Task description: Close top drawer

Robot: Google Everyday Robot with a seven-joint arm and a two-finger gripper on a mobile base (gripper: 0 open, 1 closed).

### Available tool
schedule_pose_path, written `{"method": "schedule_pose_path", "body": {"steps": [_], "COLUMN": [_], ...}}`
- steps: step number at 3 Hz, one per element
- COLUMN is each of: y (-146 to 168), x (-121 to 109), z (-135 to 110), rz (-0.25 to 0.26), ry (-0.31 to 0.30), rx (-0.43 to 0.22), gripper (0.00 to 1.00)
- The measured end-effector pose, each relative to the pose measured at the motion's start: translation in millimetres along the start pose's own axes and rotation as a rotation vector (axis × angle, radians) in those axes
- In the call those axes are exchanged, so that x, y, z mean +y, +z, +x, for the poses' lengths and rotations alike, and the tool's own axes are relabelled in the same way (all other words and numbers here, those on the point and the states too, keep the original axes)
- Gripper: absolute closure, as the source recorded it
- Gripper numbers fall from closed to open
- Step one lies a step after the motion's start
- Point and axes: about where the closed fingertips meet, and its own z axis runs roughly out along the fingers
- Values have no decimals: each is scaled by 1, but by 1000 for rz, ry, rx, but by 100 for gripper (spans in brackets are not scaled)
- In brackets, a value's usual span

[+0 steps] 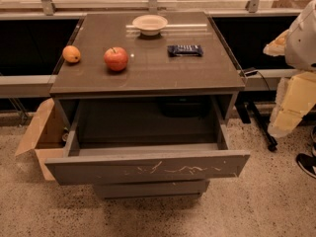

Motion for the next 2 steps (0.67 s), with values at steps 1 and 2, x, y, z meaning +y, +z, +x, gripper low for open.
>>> {"method": "schedule_pose_path", "body": {"steps": [1, 2], "y": [0, 28], "x": [0, 12], "z": [0, -1], "rz": [0, -58], "ry": [0, -33], "rx": [0, -16], "gripper": [0, 14]}}
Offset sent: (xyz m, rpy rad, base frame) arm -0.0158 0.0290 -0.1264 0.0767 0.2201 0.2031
